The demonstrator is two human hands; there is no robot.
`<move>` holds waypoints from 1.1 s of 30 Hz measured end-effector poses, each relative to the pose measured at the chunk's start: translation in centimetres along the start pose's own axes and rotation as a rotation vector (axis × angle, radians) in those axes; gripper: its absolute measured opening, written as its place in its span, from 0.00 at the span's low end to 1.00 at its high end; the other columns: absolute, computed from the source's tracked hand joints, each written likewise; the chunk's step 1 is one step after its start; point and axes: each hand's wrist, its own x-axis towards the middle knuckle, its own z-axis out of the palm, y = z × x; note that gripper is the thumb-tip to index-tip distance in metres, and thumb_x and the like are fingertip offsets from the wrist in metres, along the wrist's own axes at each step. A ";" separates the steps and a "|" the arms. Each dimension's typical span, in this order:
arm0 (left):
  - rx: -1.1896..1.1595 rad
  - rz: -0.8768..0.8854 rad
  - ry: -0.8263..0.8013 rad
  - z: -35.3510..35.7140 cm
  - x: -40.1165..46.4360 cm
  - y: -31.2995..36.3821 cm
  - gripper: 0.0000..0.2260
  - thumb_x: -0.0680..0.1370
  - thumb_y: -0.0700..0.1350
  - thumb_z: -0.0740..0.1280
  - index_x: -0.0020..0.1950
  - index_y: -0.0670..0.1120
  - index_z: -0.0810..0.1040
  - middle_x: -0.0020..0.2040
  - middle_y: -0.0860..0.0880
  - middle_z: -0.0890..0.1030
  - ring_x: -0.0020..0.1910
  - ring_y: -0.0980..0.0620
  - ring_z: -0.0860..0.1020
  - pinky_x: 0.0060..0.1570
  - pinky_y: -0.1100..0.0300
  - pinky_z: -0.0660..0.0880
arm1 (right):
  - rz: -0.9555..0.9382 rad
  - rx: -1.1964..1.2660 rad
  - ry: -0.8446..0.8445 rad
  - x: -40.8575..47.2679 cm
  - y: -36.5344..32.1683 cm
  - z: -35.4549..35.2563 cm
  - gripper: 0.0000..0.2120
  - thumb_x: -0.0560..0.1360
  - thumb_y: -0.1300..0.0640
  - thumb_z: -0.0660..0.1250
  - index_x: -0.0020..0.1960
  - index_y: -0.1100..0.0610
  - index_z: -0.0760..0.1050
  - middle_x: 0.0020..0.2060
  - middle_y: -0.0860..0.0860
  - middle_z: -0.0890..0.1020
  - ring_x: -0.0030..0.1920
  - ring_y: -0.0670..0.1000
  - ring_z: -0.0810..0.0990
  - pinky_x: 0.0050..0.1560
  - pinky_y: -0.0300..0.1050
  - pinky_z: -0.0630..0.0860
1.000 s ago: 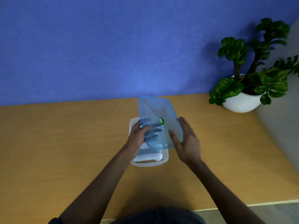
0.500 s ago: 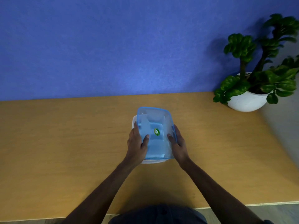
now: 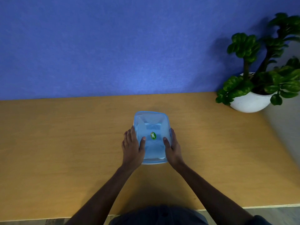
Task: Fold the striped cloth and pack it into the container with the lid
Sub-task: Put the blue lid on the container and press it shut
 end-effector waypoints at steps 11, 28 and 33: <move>-0.137 -0.006 -0.072 -0.1 0.6 -1.9 0.27 0.82 0.51 0.54 0.78 0.45 0.51 0.76 0.45 0.63 0.70 0.44 0.69 0.65 0.54 0.67 | -0.085 -0.119 0.060 -0.3 -0.1 1.7 0.35 0.76 0.36 0.54 0.78 0.50 0.52 0.73 0.52 0.68 0.70 0.52 0.70 0.67 0.59 0.72; -0.450 -0.102 -0.003 0.0 6.4 -0.8 0.16 0.81 0.52 0.58 0.66 0.47 0.71 0.58 0.49 0.79 0.55 0.50 0.77 0.56 0.54 0.73 | -0.097 -0.170 0.079 0.5 0.6 1.3 0.31 0.75 0.38 0.59 0.75 0.46 0.57 0.66 0.49 0.75 0.64 0.51 0.76 0.60 0.60 0.77; -0.557 -0.187 -0.011 0.7 10.4 -1.1 0.18 0.77 0.56 0.59 0.57 0.45 0.79 0.52 0.46 0.82 0.51 0.48 0.79 0.53 0.53 0.74 | -0.107 -0.171 0.071 0.5 0.4 1.0 0.31 0.75 0.40 0.59 0.74 0.49 0.60 0.63 0.49 0.77 0.61 0.52 0.77 0.59 0.58 0.77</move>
